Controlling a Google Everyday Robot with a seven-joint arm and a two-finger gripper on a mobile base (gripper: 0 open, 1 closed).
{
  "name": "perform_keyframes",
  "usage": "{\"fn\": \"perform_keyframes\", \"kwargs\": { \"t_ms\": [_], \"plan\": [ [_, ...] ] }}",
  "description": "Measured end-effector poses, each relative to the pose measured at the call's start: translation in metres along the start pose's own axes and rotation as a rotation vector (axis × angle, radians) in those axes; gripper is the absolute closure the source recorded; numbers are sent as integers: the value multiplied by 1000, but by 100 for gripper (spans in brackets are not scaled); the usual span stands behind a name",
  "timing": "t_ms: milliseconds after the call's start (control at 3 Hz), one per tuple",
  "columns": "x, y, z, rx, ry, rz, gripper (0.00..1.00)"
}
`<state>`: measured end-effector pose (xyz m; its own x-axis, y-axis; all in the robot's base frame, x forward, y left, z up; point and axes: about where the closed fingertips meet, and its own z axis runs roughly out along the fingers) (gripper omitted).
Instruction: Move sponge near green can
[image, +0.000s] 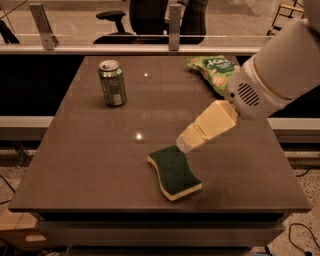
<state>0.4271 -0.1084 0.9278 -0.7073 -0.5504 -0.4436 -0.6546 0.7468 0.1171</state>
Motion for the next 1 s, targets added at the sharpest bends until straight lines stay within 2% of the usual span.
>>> {"fn": "perform_keyframes", "kwargs": {
  "t_ms": [333,667,1000],
  "plan": [
    [4,9,13,42,62,64,0],
    [18,24,22,72,116,147,0],
    [28,33,29,89,137,193,0]
  ]
}}
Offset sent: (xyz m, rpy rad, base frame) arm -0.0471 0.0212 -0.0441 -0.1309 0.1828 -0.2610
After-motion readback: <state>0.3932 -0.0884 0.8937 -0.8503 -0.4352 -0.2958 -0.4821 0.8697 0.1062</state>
